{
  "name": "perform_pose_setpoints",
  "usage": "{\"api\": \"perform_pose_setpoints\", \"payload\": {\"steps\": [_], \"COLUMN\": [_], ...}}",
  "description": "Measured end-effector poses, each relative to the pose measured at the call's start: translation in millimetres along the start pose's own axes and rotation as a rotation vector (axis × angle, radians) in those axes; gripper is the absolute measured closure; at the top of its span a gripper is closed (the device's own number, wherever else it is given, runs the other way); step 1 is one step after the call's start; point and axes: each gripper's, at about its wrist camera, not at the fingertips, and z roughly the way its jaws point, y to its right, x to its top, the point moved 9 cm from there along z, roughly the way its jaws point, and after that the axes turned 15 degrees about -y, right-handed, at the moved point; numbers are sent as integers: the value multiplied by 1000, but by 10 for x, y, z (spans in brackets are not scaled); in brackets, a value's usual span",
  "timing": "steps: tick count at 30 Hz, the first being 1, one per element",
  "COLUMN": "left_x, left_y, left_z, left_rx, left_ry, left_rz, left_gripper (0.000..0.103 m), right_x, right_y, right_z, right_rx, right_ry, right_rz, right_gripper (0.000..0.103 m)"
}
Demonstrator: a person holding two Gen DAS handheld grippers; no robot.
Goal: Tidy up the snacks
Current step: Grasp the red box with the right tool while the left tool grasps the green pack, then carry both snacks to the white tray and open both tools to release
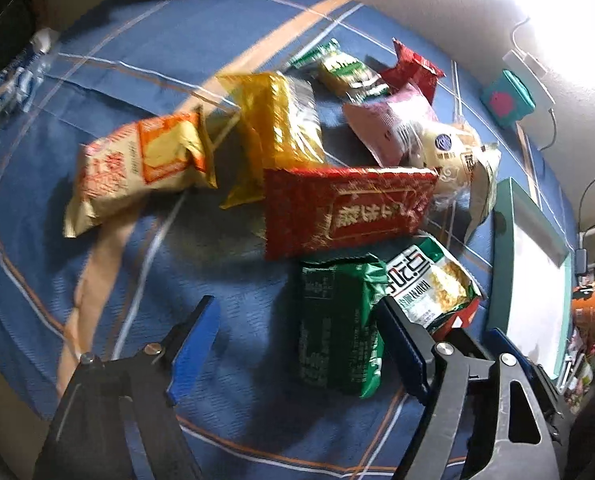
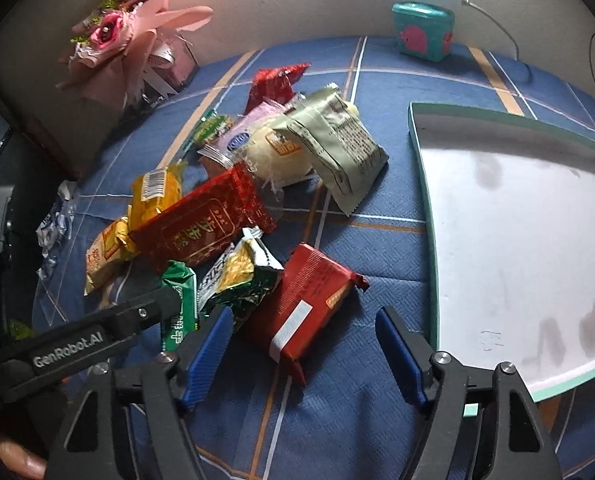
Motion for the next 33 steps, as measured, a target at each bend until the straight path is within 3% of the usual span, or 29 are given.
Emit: {"api": "perform_pose_setpoints", "payload": {"steps": [8,10,23,31,33], "left_x": [18,15,-97,-71,-78], "left_y": [4,-14,-254,-244,-191], "left_z": [135,139,51,73,54], "left_rx": [-37,-19,-41,-26,-19], "left_ry": [-41,-38,-20,-10,-6], "left_rz": [-24,-30,-101,-92,-81], "left_gripper": [55,59,60,61,62], "right_x": [45,51,184,188,187], "right_y": [-129,-175,-248,-115,-72], "right_z": [183,233,455,362,336], "right_rx": [-39,-50,-73,-58,-51], "right_ry": [-27,-35,-52,-49,-52], "right_rz": [-52,-68,-70,-32,-25], "right_gripper": [28,28,28,61,61]}}
